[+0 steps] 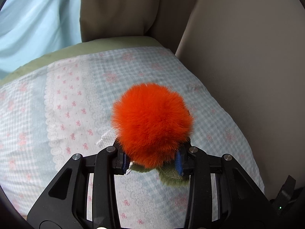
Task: Organize soft objects
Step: 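Lift the pompom and grey cloth and carry them toward the box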
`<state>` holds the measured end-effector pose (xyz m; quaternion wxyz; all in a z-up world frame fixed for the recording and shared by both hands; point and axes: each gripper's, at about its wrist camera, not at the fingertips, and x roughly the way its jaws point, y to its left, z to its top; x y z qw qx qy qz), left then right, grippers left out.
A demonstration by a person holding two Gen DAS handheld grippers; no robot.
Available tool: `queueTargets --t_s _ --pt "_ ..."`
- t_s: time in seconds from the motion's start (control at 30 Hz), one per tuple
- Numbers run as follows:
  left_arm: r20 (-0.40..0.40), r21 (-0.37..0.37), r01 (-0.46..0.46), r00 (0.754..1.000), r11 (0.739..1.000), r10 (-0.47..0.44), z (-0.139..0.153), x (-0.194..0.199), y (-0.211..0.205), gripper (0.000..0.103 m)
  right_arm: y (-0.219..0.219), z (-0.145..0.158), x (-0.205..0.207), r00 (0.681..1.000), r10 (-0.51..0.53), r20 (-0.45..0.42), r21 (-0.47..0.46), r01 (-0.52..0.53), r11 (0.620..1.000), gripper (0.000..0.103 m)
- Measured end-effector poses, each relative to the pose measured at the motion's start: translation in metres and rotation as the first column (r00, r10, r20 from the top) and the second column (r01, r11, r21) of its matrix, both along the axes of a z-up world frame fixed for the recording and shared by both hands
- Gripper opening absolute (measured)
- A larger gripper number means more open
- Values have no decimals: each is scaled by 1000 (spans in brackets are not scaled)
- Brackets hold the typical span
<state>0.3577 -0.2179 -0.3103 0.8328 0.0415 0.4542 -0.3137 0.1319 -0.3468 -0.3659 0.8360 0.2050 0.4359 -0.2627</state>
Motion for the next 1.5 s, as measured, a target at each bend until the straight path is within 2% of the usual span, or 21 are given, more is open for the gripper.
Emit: queueTargets --t_s 0.13,0.17,0.2,0.23,0.27,0.3,0.4,0.53,0.63,0.67,0.7,0.83,0.93,0.97,1.07,1.3,1.5 --pt "-13 11 -9 1000 1000 9 -7 -6 14 33 0 -27 0 1000 -7 -20 25 7 1000 10" --pt "-16 15 -10 1000 1000 10 -10 -7 17 33 1 -32 2 999 -7 -35 19 7 1000 21" --pt "-20 19 -11 1000 1000 11 -13 -7 20 33 2 -35 1 999 -9 -31 12 9 1000 48" --pt "-25 24 -12 1000 1000 12 -16 -6 22 33 3 -38 1 1000 -16 -19 3 16 1000 66" --pt "-28 28 -13 1000 1000 14 -19 -4 24 33 4 -39 0 1000 -26 -4 -6 26 1000 95" --pt "-30 32 -13 999 999 14 -22 -3 25 33 4 -40 0 1000 -29 11 -3 29 1000 97" --pt "-31 37 -11 999 999 12 -28 0 26 33 3 -50 8 999 -27 -22 23 27 999 97" --pt "-27 42 2 1000 999 -1 -35 2 26 33 8 -60 19 997 -42 -67 -68 38 997 97" --pt "-21 47 14 1000 999 -13 -38 2 25 33 3 -69 23 995 -65 -76 -64 60 996 97" --pt "-21 47 16 1000 999 -15 -38 1 24 33 1 -72 24 994 -72 -81 -60 67 996 93" --pt "-23 48 18 1000 999 -17 -38 1 24 33 0 -75 25 993 -75 -90 -58 70 996 81" --pt "-30 45 20 999 999 -18 -41 0 25 33 1 -75 26 992 -79 -98 -95 70 993 61" --pt "-32 43 19 999 999 -18 -41 0 25 33 5 -73 27 994 -49 -99 -101 39 994 39" --pt "-32 41 18 999 999 -16 -41 1 25 33 5 -73 27 996 -34 -87 -79 27 997 22" --pt "-29 37 15 999 999 -14 -39 0 26 33 4 -72 29 996 -24 -83 -65 19 998 12" --pt "-15 28 5 1000 1000 -4 -27 -7 33 33 6 -59 25 998 -8 -60 -51 5 999 8" --pt "9 -1 -26 1000 1000 26 2 -19 50 33 15 -17 19 1000 31 -8 -67 -31 997 8"
